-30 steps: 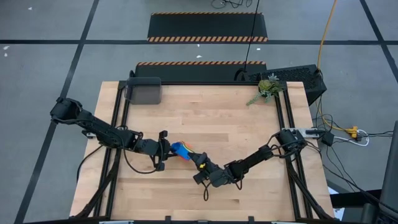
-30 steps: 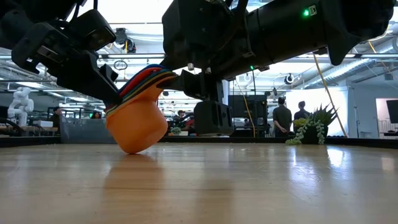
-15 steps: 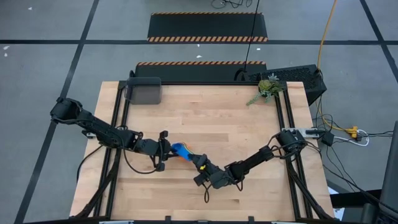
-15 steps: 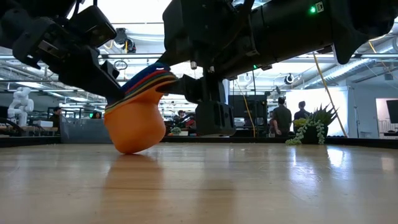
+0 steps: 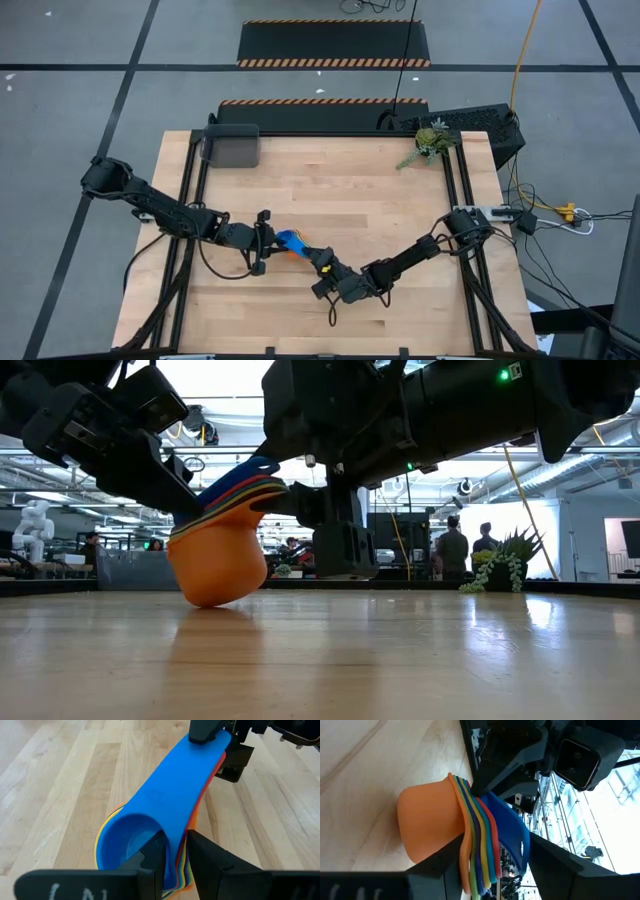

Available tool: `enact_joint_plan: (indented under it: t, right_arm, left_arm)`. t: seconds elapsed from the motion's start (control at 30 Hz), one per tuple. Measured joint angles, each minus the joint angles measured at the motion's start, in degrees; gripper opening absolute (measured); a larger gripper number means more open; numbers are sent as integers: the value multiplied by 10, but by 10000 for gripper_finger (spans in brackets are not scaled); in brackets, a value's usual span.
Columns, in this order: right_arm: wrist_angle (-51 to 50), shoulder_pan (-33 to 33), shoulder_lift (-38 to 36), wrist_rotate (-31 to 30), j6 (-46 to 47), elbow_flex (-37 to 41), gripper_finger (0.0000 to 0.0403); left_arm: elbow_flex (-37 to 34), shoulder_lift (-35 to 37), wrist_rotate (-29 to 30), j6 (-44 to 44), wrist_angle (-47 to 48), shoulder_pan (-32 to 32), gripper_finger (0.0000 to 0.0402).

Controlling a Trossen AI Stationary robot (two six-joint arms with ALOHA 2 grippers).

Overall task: Nest measuring cups in basket
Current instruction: Put the stacked measuring cups into the black bin

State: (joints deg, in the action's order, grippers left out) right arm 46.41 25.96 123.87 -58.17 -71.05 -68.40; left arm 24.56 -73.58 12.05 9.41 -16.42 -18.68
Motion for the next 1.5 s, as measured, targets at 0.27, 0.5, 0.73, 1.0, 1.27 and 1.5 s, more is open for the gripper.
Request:
enact_joint_plan:
  t: [0.27,0.5,0.73,1.0,1.27,1.5]
  right_arm:
    - [0,0,0,-1,-22,0,201]
    - [0,0,0,-1,-38,0,167]
    - [0,0,0,-1,-38,0,112]
    - [-2,1,0,-2,-37,1,68]
    - [-29,0,0,-3,-18,1,78]
    - [-29,0,0,-3,-16,0,72]
  left_arm:
    - [0,0,0,4,0,0,81]
    - [0,0,-7,15,-1,0,83]
    - [0,0,-11,19,-1,0,84]
    - [0,0,-11,21,0,0,84]
    - [0,27,-11,18,5,-3,133]
    - [0,93,-10,19,48,-7,199]
